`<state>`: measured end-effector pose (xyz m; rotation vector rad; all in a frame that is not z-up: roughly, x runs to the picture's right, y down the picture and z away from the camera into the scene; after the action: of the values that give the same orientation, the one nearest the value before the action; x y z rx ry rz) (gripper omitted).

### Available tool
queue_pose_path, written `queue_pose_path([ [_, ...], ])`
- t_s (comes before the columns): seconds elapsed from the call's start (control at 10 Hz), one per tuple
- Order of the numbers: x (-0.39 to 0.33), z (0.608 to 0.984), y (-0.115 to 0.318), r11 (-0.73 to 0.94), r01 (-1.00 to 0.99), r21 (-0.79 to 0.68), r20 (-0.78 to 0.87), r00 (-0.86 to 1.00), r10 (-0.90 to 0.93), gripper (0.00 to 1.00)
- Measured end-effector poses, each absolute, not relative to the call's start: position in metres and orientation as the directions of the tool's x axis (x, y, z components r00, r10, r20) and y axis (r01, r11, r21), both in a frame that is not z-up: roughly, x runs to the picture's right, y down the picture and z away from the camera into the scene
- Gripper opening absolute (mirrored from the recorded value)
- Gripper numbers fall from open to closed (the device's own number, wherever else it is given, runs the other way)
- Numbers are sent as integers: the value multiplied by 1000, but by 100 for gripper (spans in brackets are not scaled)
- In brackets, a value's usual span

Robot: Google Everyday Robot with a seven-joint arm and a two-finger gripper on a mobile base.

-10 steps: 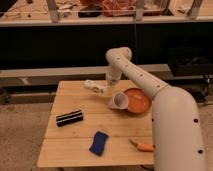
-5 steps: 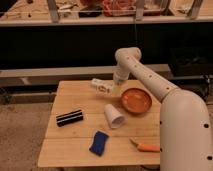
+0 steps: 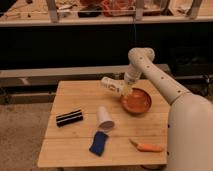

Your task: Place the bottle in the ceramic bowl

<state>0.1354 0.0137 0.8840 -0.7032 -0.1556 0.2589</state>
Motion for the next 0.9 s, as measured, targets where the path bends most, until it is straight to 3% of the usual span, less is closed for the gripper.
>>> queue_pose_path([
  [0.9,188,882,22,706,-272,-655,4,932,363,1],
])
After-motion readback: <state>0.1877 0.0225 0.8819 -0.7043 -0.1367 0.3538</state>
